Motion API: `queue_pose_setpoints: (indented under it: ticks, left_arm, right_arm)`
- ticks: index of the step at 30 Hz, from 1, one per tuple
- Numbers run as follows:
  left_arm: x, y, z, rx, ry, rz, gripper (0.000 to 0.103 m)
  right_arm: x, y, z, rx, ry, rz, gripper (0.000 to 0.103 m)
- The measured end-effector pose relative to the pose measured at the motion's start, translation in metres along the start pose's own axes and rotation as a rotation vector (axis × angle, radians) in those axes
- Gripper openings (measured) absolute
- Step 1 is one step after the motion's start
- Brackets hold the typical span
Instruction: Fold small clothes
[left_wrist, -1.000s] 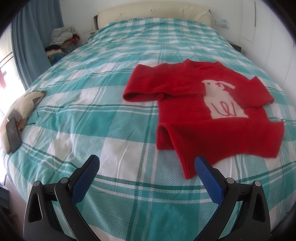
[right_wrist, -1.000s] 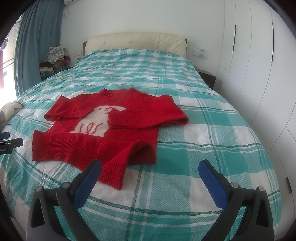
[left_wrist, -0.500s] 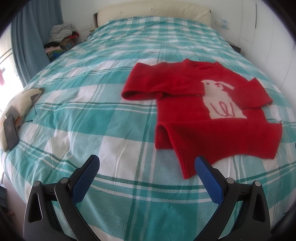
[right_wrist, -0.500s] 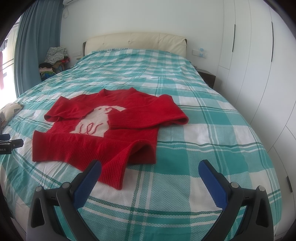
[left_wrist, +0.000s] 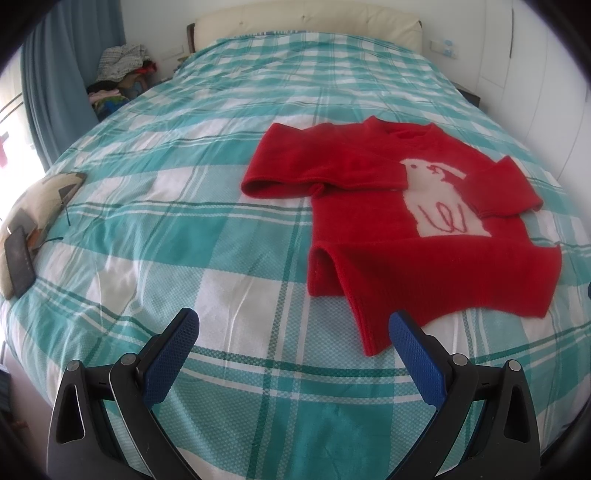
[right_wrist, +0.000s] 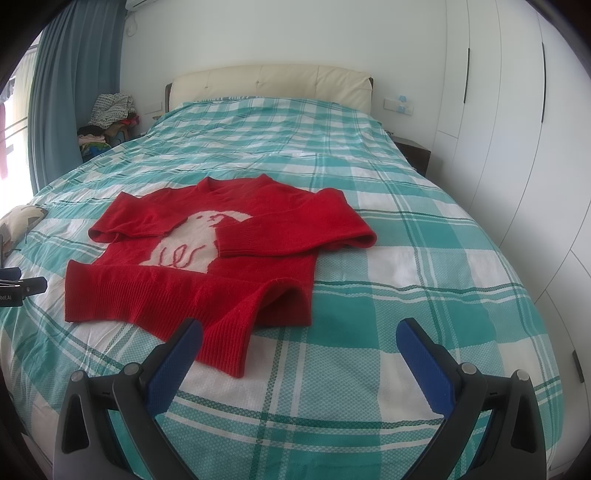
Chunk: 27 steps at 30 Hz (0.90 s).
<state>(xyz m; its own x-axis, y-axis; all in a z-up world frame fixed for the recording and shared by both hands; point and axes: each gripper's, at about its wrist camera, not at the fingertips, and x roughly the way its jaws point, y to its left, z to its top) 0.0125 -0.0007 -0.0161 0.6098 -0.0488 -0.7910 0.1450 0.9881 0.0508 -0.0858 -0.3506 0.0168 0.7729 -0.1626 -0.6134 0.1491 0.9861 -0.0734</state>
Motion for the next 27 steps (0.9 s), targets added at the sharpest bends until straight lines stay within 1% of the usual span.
queue_pose_setpoints:
  ticks: [7, 9, 11, 13, 14, 16, 18, 21, 22, 23, 24, 25, 26, 27]
  left_arm:
    - [0.0, 0.0, 0.0, 0.0, 0.002, -0.001, 0.103]
    - [0.001, 0.001, 0.0, -0.003, 0.011, -0.027, 0.103]
    - [0.0, 0.013, 0.001, -0.039, 0.015, -0.054, 0.103]
    - [0.0, 0.035, 0.002, -0.112, 0.015, -0.057, 0.103]
    - [0.002, 0.048, 0.002, -0.152, 0.022, -0.071, 0.103]
    - [0.008, 0.064, 0.0, -0.213, 0.05, -0.122, 0.102]
    - [0.015, 0.064, -0.003, -0.231, 0.078, -0.183, 0.102]
    - [0.027, 0.039, -0.006, -0.176, 0.132, -0.311, 0.102]
    - [0.032, 0.026, -0.006, -0.148, 0.147, -0.338, 0.101]
    - [0.037, 0.012, -0.006, -0.113, 0.16, -0.346, 0.099]
    - [0.041, -0.001, -0.005, -0.074, 0.167, -0.343, 0.088]
    - [0.046, -0.012, -0.003, -0.041, 0.172, -0.336, 0.08]
    - [0.051, -0.019, 0.0, -0.019, 0.177, -0.333, 0.066]
    - [0.054, -0.025, 0.002, -0.004, 0.181, -0.329, 0.056]
  right_arm:
    - [0.0, 0.0, 0.0, 0.001, 0.0, 0.0, 0.103]
    - [0.0, 0.0, 0.0, 0.0, 0.0, 0.0, 0.103]
    - [0.0, -0.001, -0.001, -0.006, 0.003, -0.004, 0.103]
    - [0.002, -0.006, -0.004, -0.002, 0.018, -0.018, 0.103]
    - [0.003, -0.011, -0.005, 0.013, 0.029, -0.025, 0.103]
    - [0.004, -0.026, -0.008, 0.069, 0.046, -0.013, 0.103]
    - [0.006, -0.035, -0.009, 0.118, 0.062, 0.031, 0.103]
    - [0.017, -0.034, -0.012, 0.162, 0.117, 0.144, 0.103]
    - [0.023, -0.032, -0.014, 0.182, 0.148, 0.196, 0.103]
    - [0.03, -0.029, -0.016, 0.208, 0.175, 0.255, 0.103]
    - [0.037, -0.026, -0.02, 0.233, 0.199, 0.314, 0.103]
    - [0.045, -0.022, -0.021, 0.254, 0.219, 0.359, 0.103]
    - [0.053, -0.018, -0.021, 0.267, 0.236, 0.386, 0.103]
    - [0.061, -0.012, -0.02, 0.265, 0.248, 0.401, 0.102]
